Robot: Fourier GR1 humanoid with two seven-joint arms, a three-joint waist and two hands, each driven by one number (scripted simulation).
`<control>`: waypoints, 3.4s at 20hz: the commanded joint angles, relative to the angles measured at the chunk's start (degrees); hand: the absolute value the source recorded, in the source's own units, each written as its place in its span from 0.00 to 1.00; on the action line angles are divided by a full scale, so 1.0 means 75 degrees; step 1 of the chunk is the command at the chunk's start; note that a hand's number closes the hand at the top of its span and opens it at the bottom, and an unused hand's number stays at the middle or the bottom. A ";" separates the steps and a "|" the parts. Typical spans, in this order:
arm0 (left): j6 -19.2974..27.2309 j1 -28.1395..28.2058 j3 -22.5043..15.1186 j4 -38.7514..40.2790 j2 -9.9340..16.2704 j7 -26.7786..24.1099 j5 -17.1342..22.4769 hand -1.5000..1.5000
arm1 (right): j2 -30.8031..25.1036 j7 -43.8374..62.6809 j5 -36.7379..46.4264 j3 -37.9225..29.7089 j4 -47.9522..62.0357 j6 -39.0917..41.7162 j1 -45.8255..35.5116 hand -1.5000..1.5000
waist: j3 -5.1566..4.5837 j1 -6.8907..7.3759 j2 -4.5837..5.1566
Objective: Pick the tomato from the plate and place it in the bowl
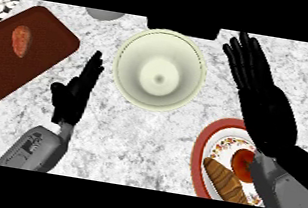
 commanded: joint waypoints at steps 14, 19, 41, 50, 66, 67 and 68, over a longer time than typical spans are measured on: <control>0.0102 -0.0494 0.0455 -0.0621 0.1506 0.0361 -0.0804 0.50 | -0.2656 -0.3527 -0.1692 -0.0930 0.3278 0.7250 -0.0202 0.00 | 0.0049 0.0351 0.0346; 0.0012 -0.0545 0.0531 -0.0802 0.1659 0.0739 -0.0718 0.50 | -0.3568 -0.4085 -0.0521 -0.1074 0.2870 0.7410 -0.0517 0.00 | 0.0037 0.0253 0.0265; 0.0049 -0.0147 0.0706 -0.1377 0.1875 0.1106 -0.0962 0.50 | -0.5365 -0.6950 0.5194 0.2433 0.1870 0.3407 -0.0707 0.00 | -0.0036 0.0098 0.0206; -0.0136 0.0100 0.1159 -0.1384 0.1871 0.1147 -0.1065 0.50 | -0.4867 -0.6545 0.7117 0.3274 0.2675 0.2027 -0.0608 0.00 | -0.0049 -0.0163 0.0151; -0.0213 0.0458 0.1258 -0.1672 0.1181 0.1198 -0.1977 0.50 | -0.3275 -0.6849 0.8359 0.3112 0.4429 0.1538 -0.0820 0.00 | -0.0050 -0.0219 0.0144; -0.0547 0.0780 0.1378 -0.1673 0.1272 0.0977 -0.1657 0.50 | -0.3144 -0.6714 0.8355 0.3213 0.4388 0.1709 -0.0815 0.00 | -0.0052 -0.0202 0.0143; -0.0275 0.0758 0.1400 -0.2007 0.1195 0.1219 -0.1857 0.50 | -0.3313 -0.6983 0.8426 0.3161 0.4449 0.1596 -0.0726 0.00 | -0.0050 -0.0200 0.0137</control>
